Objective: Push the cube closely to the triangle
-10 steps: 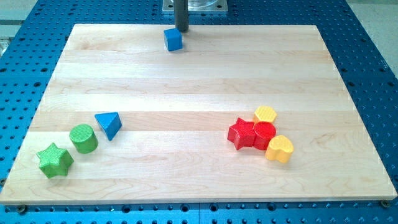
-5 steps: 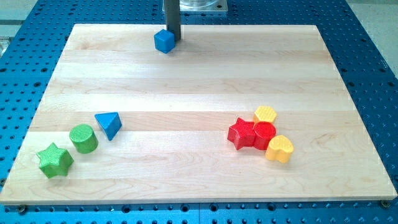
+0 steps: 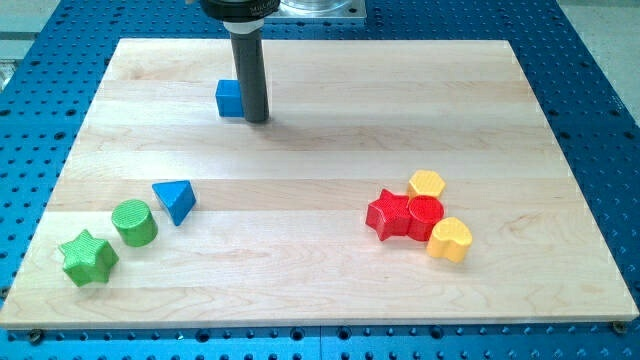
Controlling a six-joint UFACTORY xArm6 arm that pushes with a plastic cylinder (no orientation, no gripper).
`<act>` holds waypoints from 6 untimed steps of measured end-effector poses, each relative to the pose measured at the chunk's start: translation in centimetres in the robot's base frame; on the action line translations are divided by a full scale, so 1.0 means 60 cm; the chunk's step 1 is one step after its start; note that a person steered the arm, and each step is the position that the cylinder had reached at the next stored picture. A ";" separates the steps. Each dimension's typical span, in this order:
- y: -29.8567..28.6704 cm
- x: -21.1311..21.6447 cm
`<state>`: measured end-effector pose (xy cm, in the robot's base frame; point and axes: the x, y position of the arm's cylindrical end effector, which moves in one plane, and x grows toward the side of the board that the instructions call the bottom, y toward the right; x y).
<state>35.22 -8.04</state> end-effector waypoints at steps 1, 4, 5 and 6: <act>0.000 -0.054; -0.046 -0.114; -0.049 -0.036; -0.049 0.012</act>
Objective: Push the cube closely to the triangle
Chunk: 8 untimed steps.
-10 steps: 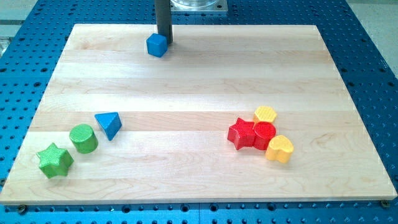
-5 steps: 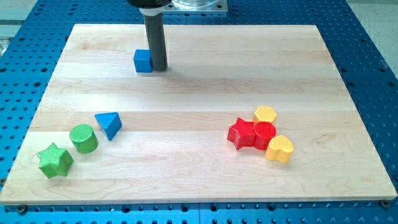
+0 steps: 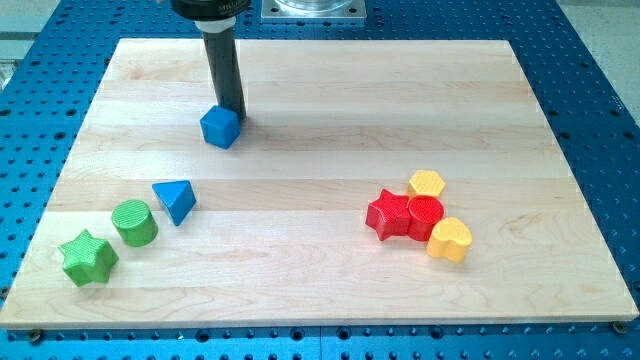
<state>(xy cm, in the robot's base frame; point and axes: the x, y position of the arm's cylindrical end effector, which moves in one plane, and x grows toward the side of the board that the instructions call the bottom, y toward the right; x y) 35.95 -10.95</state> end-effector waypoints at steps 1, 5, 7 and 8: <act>-0.002 0.012; -0.051 0.097; -0.072 0.100; -0.137 0.066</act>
<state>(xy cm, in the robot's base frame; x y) 39.89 -19.20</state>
